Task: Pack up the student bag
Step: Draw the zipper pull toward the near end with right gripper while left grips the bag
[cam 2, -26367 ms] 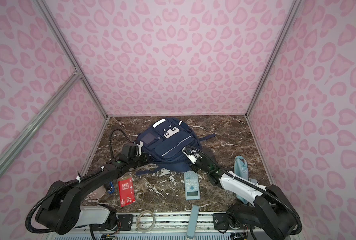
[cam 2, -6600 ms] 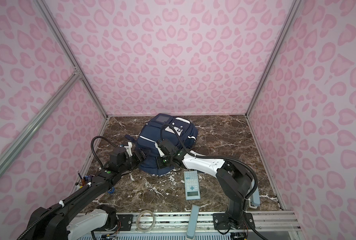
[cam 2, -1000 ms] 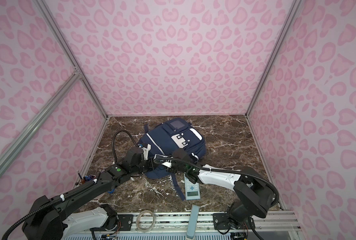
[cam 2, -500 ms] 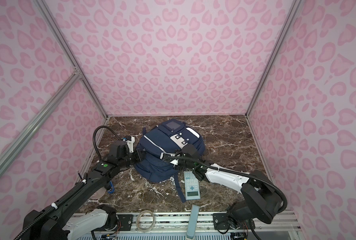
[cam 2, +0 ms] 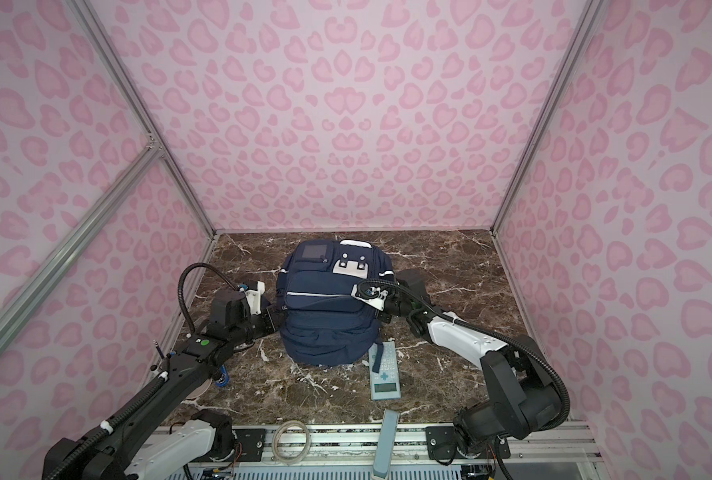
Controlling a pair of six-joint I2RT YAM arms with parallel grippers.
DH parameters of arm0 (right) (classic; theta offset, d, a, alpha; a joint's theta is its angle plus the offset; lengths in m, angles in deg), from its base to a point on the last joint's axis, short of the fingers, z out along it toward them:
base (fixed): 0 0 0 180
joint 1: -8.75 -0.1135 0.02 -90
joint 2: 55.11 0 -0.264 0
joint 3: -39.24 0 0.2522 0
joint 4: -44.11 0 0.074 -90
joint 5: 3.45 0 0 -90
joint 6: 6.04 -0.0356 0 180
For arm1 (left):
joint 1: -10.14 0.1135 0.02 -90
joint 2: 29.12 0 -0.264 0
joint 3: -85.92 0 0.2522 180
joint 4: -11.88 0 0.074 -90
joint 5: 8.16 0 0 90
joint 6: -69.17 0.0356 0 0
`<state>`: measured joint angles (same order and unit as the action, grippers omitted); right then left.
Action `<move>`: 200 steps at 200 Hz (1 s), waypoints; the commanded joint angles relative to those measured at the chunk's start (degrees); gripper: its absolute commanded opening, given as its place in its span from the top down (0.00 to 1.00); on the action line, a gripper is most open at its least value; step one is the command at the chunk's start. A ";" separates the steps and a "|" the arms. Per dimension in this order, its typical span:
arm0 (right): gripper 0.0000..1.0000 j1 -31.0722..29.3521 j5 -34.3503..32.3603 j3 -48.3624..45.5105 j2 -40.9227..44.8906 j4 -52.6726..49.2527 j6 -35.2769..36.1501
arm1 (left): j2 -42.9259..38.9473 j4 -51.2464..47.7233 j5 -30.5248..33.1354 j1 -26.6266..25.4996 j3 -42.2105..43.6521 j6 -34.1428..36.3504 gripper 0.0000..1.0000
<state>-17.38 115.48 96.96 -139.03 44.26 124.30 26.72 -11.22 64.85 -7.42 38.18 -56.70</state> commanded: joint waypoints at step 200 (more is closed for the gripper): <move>1.00 -29.80 -31.85 3.95 -4.73 -0.50 -8.51 | -2.43 1.02 -3.93 0.20 2.11 -4.56 0.97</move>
<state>-49.94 79.88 102.97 -146.44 49.77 114.88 24.33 -8.54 57.79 -9.47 42.18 -64.59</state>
